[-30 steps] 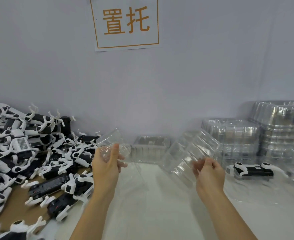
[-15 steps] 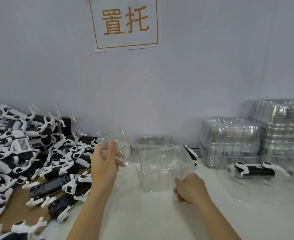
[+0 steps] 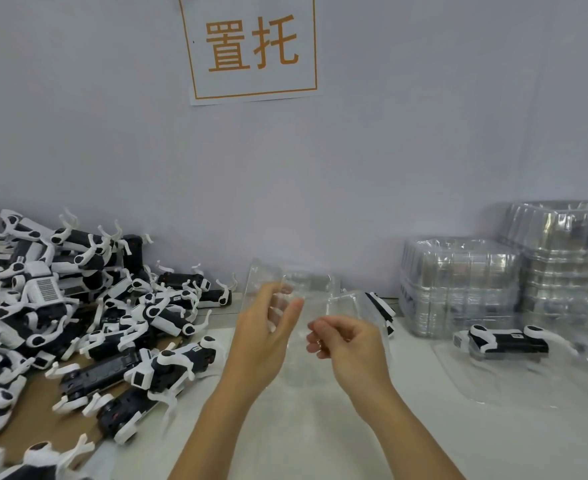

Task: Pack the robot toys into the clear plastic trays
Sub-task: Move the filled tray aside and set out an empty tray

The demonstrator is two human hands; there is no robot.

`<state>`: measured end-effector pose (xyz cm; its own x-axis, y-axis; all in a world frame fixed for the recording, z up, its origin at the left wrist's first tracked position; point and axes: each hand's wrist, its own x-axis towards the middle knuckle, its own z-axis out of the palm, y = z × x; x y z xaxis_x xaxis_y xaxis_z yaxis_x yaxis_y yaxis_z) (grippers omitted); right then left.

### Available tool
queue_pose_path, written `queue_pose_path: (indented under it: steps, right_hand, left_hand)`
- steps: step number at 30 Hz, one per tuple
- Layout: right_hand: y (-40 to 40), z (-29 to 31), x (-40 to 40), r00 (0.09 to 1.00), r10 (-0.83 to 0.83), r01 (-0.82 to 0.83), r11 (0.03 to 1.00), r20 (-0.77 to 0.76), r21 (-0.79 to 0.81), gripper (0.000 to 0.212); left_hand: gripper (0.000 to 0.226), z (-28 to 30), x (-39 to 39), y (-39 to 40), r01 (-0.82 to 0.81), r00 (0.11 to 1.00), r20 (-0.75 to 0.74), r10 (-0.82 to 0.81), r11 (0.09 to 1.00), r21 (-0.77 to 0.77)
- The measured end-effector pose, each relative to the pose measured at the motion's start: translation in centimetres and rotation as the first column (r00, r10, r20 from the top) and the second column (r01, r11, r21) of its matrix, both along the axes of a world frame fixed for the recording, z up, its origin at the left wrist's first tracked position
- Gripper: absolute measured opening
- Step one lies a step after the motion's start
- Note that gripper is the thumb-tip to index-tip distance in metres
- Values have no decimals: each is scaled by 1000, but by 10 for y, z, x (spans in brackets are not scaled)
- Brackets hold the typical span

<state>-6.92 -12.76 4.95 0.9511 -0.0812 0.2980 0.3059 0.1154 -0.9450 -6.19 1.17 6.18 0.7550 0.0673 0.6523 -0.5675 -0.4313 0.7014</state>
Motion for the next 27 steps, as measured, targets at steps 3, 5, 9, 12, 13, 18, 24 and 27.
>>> queue_pose_path:
  steps: [3, 5, 9, 12, 13, 18, 24, 27]
  right_hand:
    - [-10, -1, 6, 998, -4, 12, 992, -65, 128, 22]
    - [-17, -1, 8, 995, 44, -24, 976, -86, 219, 23]
    - [-29, 0, 11, 973, 212, -144, 871, -95, 470, 24]
    - [-35, 1, 13, 954, 285, -182, 797, -93, 575, 23]
    - [-35, 0, 13, 947, 307, -194, 781, -93, 594, 23]
    - [-32, -6, 14, 910, 401, -270, 760, -101, 591, 22]
    - [-55, -5, 18, 930, 327, -219, 859, -169, 462, 34]
    - [-55, -4, 19, 943, 295, -206, 883, -157, 422, 33]
  left_hand:
    - [26, 1, -2, 3, -30, 999, 38, 34, 994, -107]
    - [19, 1, 0, 11, -157, 983, 71, 171, 972, -174]
    - [10, 0, 4, 29, -257, 966, -87, 243, 933, -252]
    - [23, 1, 3, 32, -154, 951, -310, 8, 880, -450]
    - [28, 2, 2, 30, -116, 920, -374, -114, 833, -540]
    - [53, 2, 3, 20, 1, 820, -381, -427, 668, -744]
    - [38, -2, 11, 41, 61, 925, -218, -312, 687, -724]
    - [41, -3, 12, 35, 35, 939, -218, -267, 704, -709]
